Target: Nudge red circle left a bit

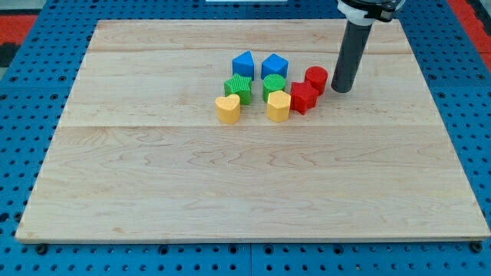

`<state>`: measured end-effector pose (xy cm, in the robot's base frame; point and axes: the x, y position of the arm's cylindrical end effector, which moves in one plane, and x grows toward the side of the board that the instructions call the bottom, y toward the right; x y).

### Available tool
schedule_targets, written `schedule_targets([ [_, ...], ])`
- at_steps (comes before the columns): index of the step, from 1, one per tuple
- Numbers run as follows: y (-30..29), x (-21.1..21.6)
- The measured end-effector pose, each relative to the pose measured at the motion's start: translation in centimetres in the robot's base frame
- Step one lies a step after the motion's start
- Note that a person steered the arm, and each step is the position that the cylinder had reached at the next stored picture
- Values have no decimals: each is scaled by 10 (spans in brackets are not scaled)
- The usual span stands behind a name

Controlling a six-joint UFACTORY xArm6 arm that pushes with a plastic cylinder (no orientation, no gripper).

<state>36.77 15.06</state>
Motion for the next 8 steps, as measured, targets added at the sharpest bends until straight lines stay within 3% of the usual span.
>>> schedule_targets([
  [4,5,1],
  [8,13,-57],
])
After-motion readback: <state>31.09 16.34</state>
